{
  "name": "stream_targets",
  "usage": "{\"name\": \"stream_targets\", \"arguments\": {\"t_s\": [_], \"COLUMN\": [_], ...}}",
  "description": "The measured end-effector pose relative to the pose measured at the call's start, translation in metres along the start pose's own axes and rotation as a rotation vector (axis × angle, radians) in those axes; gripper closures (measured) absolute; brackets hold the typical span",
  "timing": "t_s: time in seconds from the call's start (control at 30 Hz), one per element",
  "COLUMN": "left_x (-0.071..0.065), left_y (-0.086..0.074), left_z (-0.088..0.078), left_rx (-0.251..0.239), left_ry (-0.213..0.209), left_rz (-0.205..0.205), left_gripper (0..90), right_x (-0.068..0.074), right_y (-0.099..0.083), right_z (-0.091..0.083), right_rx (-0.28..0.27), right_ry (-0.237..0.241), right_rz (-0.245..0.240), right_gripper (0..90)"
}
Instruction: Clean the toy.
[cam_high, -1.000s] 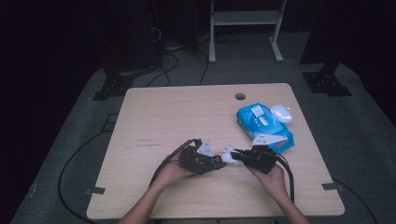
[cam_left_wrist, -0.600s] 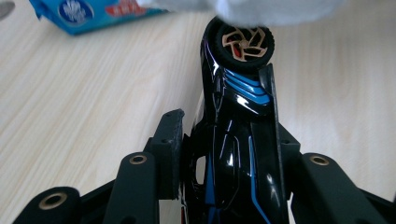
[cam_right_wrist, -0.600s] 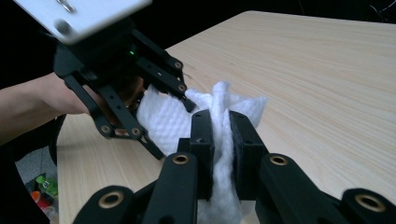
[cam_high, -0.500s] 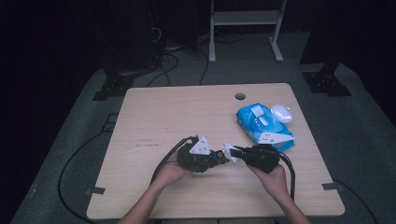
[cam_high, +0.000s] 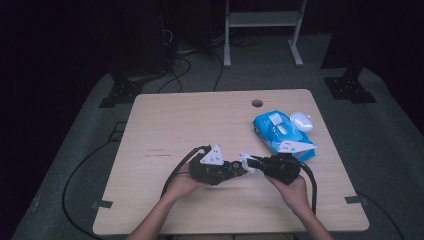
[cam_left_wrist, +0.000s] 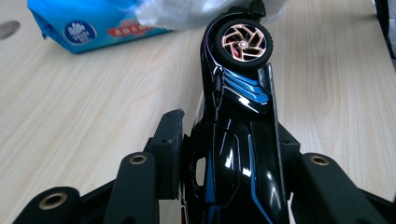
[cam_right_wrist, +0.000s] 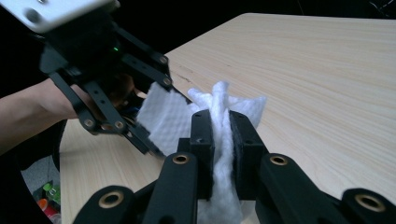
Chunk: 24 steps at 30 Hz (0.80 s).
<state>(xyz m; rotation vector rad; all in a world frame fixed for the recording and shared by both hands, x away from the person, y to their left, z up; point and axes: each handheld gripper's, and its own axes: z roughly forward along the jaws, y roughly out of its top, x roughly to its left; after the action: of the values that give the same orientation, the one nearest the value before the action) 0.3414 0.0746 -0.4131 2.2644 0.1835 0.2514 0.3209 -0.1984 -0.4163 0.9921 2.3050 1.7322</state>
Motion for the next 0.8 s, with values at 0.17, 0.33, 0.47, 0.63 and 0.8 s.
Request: {"name": "stream_targets", "arguments": {"t_s": [0.17,0.33,0.47,0.63,0.8], "left_x": [0.004,0.005,0.004,0.005,0.006], "left_y": [-0.001,-0.001,-0.001,0.001,-0.001], "left_z": [-0.008,-0.009,-0.009,-0.013,-0.012], "left_rx": [-0.063,-0.068,-0.085,-0.115,-0.106], "left_ry": [-0.017,-0.018,-0.017,-0.018,-0.025], "left_rz": [-0.037,-0.041,-0.046,-0.057,-0.064], "left_gripper": [56.7,56.7,56.7,56.7,56.7], "right_x": [-0.008,-0.010,-0.009,-0.013,-0.013], "right_y": [-0.006,-0.008,-0.005,-0.011,-0.010], "right_z": [0.001,0.004,0.000,0.005,0.006], "right_rx": [0.003,0.009,-0.013,0.008,0.010], "right_ry": [-0.008,0.005,0.009,0.022,0.022], "right_rz": [0.039,0.061,0.061,0.093,0.101], "right_gripper": [80.6,80.6,80.6,80.6,80.6]}}
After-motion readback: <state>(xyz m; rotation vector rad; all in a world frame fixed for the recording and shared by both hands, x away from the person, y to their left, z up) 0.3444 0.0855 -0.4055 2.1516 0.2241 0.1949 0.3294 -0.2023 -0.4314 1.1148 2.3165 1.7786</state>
